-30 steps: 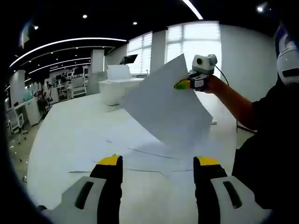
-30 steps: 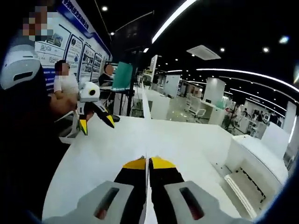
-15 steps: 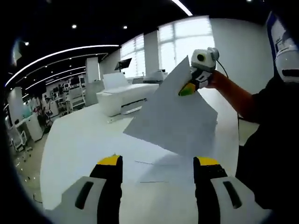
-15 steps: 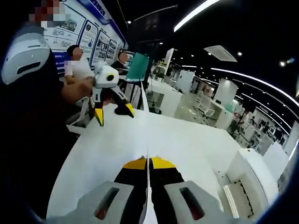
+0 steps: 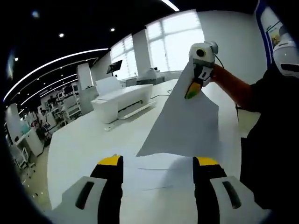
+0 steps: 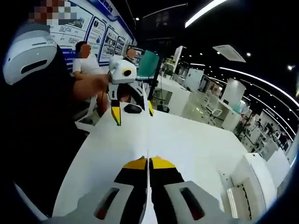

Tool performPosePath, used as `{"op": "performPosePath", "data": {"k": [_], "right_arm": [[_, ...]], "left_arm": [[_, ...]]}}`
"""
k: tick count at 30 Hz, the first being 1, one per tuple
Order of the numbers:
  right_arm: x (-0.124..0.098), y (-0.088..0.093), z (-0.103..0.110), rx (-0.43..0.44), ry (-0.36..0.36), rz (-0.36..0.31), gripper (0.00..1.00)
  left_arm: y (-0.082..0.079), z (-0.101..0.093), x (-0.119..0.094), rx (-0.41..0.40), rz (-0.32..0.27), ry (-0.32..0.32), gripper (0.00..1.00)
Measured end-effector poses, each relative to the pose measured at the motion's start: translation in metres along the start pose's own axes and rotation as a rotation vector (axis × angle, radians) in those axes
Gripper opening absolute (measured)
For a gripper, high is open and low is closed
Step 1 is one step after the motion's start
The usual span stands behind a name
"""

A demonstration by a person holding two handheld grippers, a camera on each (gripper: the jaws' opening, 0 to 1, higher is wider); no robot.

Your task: Organize the stack of printing papers by aligning and flattening the scattered papers on the table

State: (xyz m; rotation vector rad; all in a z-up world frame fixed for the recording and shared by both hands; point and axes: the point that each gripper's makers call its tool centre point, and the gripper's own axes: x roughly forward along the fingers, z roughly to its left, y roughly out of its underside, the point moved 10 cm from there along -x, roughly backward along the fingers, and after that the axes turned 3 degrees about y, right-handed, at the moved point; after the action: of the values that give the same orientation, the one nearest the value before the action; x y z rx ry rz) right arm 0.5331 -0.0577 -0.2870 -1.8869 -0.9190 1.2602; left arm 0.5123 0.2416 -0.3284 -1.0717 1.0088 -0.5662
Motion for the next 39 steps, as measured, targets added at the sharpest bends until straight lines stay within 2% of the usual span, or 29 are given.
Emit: {"op": "performPosePath", "data": {"k": [6, 17, 28, 39], "right_arm": [[-0.001, -0.005, 0.006, -0.007, -0.036, -0.014, 0.0], [-0.004, -0.015, 0.018, -0.018, -0.088, -0.036, 0.0], [-0.003, -0.025, 0.026, -0.042, -0.13, -0.047, 0.0], [0.008, -0.028, 0.032, -0.07, -0.18, -0.02, 0.0]], "left_arm": [[-0.001, 0.002, 0.003, 0.022, 0.011, 0.024, 0.65], [-0.002, -0.002, 0.011, 0.064, -0.003, 0.094, 0.64], [-0.004, -0.008, 0.021, 0.095, 0.005, 0.181, 0.53], [-0.007, -0.02, 0.032, 0.134, 0.032, 0.272, 0.51]]}}
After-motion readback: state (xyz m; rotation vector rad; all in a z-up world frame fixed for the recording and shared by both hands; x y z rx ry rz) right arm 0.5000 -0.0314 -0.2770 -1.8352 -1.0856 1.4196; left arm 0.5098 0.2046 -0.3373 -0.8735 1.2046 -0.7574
